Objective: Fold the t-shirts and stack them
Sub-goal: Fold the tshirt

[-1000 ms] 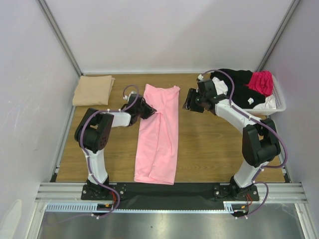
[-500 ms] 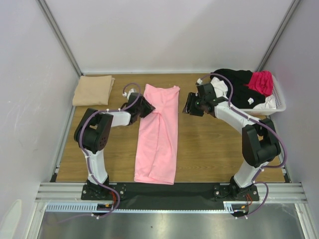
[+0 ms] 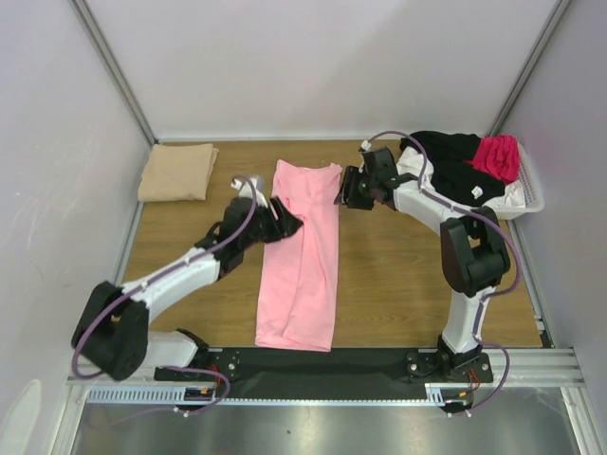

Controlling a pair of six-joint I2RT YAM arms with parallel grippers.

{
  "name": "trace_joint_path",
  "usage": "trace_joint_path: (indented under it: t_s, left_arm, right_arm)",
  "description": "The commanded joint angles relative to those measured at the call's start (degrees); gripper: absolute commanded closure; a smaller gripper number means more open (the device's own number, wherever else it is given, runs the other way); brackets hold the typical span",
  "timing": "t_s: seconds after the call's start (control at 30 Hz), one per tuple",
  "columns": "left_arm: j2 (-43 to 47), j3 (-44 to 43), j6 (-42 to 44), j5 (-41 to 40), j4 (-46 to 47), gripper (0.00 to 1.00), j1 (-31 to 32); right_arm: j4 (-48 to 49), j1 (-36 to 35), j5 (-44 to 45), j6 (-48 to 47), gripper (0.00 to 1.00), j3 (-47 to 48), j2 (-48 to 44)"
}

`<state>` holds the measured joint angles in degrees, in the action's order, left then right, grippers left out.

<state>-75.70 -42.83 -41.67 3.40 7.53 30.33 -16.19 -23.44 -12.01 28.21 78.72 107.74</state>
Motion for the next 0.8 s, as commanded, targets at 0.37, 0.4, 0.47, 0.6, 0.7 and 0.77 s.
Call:
trace_joint_path:
  t_s: [0.37,0.4,0.47,0.6,0.7,0.77]
  left_arm:
    - [14.18,19.80,-8.42,-7.44,-11.13,0.36,18.62]
    - [14.18,20.24,-9.04,-7.88,-11.22,0.36,20.28]
    - [14.27,21.29,-10.53,-8.76,-10.87,0.35,21.79]
    - [13.48,22.26,-13.08,-10.42,-9.55,0.36,25.65]
    - [13.21,22.35,-14.93,-12.80,-10.52,0.37,27.50]
    - [13.21,22.61,-15.54,-13.33,-10.43,0.39,27.59]
  right_arm:
    - [6.69,-2.48,-3.98,-2.89,0.48,8.48,10.38]
    - [6.87,-2.83,-3.99,-2.72,0.48,8.03,10.21]
    - [7.66,-3.27,-3.72,-2.81,0.48,6.63,9.77]
    - [8.19,-3.80,-3.46,-2.89,0.48,5.57,9.33]
    - [8.45,-3.80,-3.20,-2.81,0.48,5.74,9.85]
    - [8.36,-3.98,-3.11,-2.98,0.47,5.74,10.20]
